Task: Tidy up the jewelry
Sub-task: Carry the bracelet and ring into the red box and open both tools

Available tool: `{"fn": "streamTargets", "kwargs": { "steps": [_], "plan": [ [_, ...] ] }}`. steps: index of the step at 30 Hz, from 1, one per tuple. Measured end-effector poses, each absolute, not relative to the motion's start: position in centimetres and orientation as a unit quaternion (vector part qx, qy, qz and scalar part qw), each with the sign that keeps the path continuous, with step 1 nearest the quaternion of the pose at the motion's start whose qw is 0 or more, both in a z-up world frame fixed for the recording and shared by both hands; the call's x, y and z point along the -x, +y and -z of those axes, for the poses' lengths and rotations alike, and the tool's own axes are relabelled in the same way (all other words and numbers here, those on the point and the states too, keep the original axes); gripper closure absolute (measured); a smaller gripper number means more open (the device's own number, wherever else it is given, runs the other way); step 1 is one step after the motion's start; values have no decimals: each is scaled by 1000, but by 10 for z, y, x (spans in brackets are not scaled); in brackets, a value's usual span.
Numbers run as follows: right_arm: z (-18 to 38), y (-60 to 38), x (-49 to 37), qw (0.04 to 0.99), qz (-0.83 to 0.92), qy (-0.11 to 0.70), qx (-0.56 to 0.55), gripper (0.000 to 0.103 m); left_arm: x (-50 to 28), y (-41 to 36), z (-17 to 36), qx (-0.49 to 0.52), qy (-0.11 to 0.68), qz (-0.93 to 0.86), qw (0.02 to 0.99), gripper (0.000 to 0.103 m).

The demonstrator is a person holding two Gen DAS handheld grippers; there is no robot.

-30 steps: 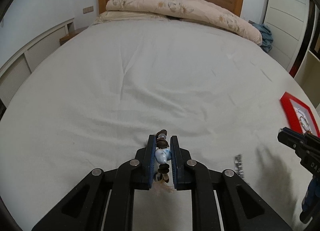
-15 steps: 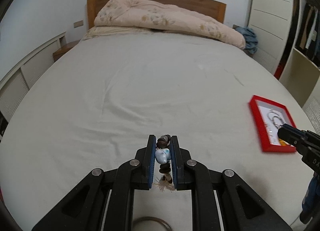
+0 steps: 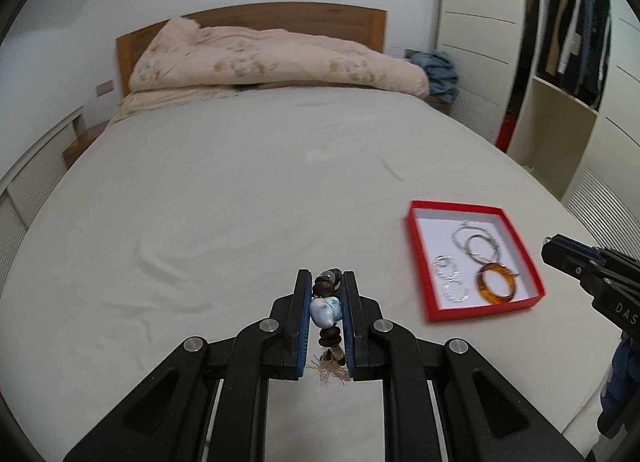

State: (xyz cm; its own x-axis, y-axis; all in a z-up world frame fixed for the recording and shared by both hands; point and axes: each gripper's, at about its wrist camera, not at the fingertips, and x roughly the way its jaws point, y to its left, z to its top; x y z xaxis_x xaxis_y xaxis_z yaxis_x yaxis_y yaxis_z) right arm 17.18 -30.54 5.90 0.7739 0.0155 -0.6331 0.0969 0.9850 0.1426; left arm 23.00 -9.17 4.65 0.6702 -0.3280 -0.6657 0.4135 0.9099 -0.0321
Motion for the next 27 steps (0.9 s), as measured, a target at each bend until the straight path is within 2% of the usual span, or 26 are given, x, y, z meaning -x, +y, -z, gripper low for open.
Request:
{"fn": "streamTargets", "kwargs": {
  "steps": [13, 27],
  "plan": [
    [-67, -376, -153, 942, 58, 314, -102, 85, -226, -191, -54, -101, 345, 249, 899, 89],
    [-23, -423, -180, 933, 74, 332, -118, 85, -253, -269, -11, -131, 368, 277, 878, 89]
  ]
}}
